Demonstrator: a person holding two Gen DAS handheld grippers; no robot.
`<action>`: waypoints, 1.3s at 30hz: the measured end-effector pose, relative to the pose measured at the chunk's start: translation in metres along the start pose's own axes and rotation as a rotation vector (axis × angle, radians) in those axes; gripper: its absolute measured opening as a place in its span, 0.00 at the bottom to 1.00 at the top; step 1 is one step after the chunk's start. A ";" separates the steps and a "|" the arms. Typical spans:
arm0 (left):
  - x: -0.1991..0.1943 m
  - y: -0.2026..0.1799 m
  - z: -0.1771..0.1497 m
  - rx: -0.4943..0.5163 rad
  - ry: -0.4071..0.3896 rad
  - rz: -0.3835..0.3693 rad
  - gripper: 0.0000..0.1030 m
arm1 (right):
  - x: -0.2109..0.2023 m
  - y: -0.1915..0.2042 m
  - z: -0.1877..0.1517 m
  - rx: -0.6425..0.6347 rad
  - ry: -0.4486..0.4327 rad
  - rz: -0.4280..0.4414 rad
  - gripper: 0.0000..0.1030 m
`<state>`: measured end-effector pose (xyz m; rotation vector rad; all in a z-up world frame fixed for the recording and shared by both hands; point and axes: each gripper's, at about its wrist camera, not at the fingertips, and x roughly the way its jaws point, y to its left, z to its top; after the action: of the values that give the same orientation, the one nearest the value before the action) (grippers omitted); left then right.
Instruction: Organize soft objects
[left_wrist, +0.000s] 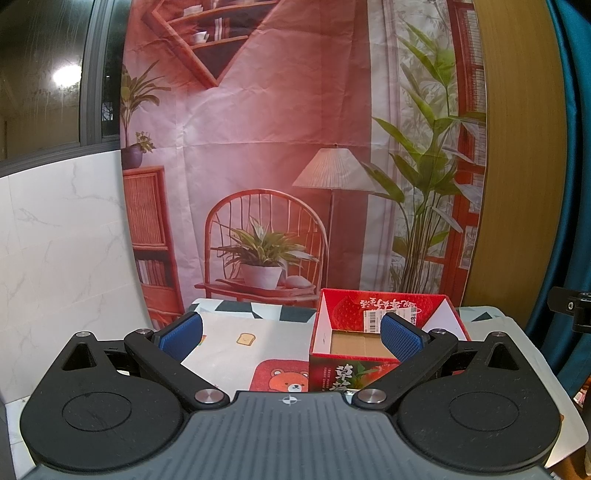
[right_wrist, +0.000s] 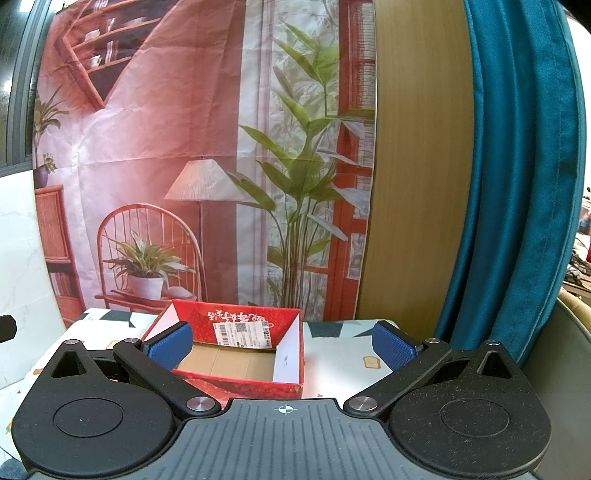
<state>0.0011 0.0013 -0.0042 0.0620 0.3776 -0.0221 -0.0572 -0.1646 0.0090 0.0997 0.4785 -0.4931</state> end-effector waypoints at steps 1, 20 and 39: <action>0.000 0.000 -0.001 -0.001 0.000 0.000 1.00 | 0.000 0.000 0.000 0.000 0.000 0.000 1.00; 0.011 -0.001 -0.008 -0.008 0.025 0.014 1.00 | 0.003 -0.004 -0.007 0.053 -0.010 0.051 1.00; 0.083 0.005 -0.072 -0.018 0.138 -0.068 1.00 | 0.063 0.001 -0.093 0.066 0.033 0.197 1.00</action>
<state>0.0520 0.0105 -0.1011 0.0331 0.5175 -0.0814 -0.0466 -0.1720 -0.1030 0.2167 0.4794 -0.3143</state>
